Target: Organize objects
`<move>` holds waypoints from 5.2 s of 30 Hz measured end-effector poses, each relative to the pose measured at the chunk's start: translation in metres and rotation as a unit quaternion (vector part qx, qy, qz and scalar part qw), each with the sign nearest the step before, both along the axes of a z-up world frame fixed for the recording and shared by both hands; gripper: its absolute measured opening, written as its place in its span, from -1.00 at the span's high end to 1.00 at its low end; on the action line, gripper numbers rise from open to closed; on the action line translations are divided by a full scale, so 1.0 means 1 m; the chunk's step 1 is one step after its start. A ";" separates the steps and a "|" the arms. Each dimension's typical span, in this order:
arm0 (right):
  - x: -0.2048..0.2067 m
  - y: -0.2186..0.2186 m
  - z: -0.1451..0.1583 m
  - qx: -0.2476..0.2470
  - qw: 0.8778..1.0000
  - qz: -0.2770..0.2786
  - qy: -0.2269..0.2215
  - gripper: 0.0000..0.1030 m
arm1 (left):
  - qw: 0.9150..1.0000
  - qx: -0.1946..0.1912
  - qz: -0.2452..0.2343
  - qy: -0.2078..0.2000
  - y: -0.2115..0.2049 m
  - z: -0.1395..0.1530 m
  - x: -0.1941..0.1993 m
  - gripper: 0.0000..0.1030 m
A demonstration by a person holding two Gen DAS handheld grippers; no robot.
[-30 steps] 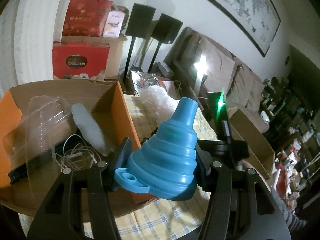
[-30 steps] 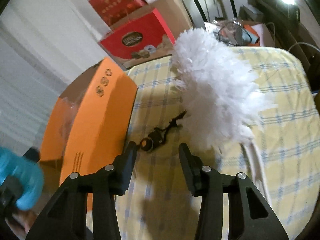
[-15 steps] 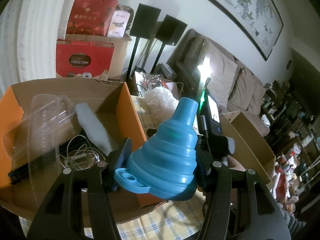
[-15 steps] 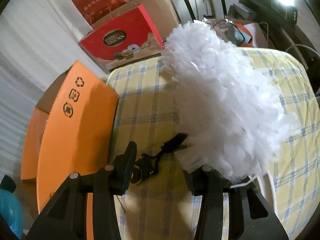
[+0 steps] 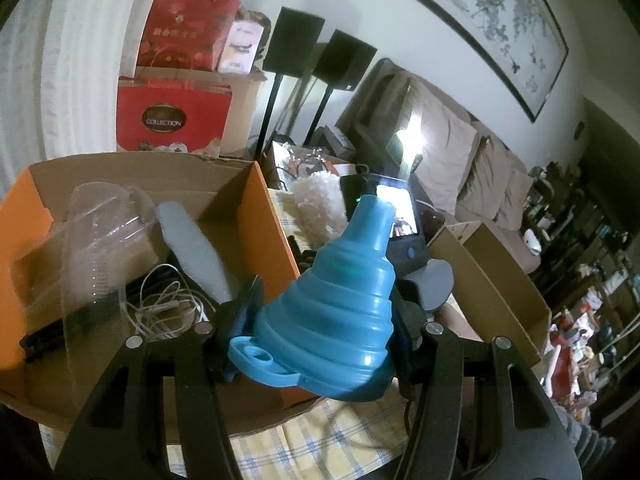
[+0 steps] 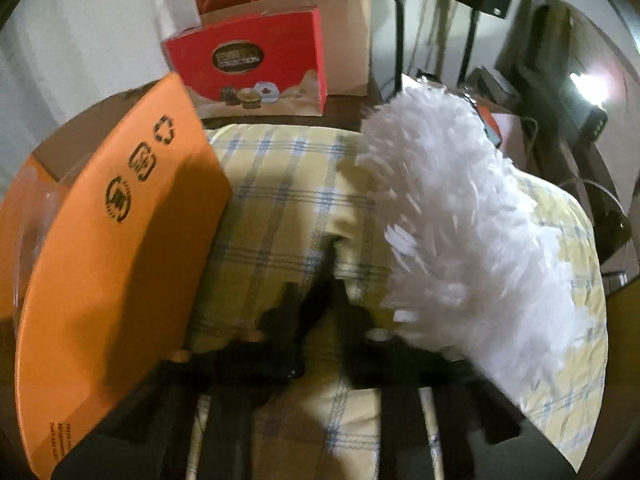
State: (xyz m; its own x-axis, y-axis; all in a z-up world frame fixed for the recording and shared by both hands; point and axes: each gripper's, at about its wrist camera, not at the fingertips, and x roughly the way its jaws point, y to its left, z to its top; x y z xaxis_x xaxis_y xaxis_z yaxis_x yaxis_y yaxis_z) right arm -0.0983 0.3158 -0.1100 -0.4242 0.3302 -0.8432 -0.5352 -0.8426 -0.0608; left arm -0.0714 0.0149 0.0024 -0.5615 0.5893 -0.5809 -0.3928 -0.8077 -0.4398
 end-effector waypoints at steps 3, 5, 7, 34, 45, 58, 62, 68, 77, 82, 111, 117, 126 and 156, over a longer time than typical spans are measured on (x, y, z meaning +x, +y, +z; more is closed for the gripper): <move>0.005 0.002 0.000 -0.039 0.999 0.019 0.017 0.80 | 1.000 0.000 0.002 -0.002 -0.004 0.001 -0.001 -0.05; 0.009 0.002 0.000 -0.059 0.998 0.028 0.023 0.81 | 1.000 0.000 0.006 0.001 -0.007 0.003 -0.001 -0.05; 0.014 0.001 0.004 -0.074 0.996 0.036 0.035 0.81 | 1.000 0.000 0.011 0.003 -0.011 0.004 -0.002 -0.05; 0.064 -0.075 0.147 -0.065 0.975 0.125 0.172 0.81 | 0.996 -0.020 0.085 -0.006 -0.077 0.015 -0.006 -0.05; 0.040 -0.123 0.152 -0.074 0.965 0.181 0.174 0.81 | 0.994 -0.043 0.092 -0.029 -0.094 -0.006 0.002 -0.05; 0.018 -0.145 0.118 -0.087 0.967 0.195 0.138 0.81 | 0.993 -0.090 0.055 -0.057 -0.067 -0.032 0.005 -0.05; 0.017 -0.137 0.097 -0.090 0.973 0.181 0.116 0.81 | 0.991 -0.103 0.051 -0.066 -0.056 -0.040 0.003 -0.05; 0.019 -0.129 0.078 -0.063 0.981 0.165 0.081 0.81 | 0.988 -0.129 0.045 -0.072 -0.044 -0.049 0.003 -0.07; 0.022 -0.121 0.064 -0.053 0.986 0.145 0.060 0.73 | 0.989 -0.121 0.050 -0.072 -0.047 -0.045 0.003 -0.32; 0.026 -0.118 0.074 -0.056 0.986 0.136 0.078 0.64 | 0.990 -0.106 0.068 -0.055 -0.058 -0.031 0.005 -0.54; 0.078 -0.102 0.113 0.059 0.993 0.041 0.092 -0.99 | 0.985 -0.120 0.123 0.000 -0.049 0.005 0.012 -0.99; 0.095 -0.090 0.117 0.057 0.993 0.023 0.100 -0.99 | 0.987 -0.119 0.111 0.006 -0.030 0.010 0.013 -0.99; 0.131 -0.067 0.131 0.064 0.992 -0.005 0.111 -0.99 | 0.992 -0.101 0.078 0.014 0.009 0.019 0.012 -0.99; 0.222 0.014 0.075 0.030 0.993 -0.089 0.075 -0.77 | 0.992 -0.125 0.013 -0.020 0.176 -0.023 -0.059 -0.98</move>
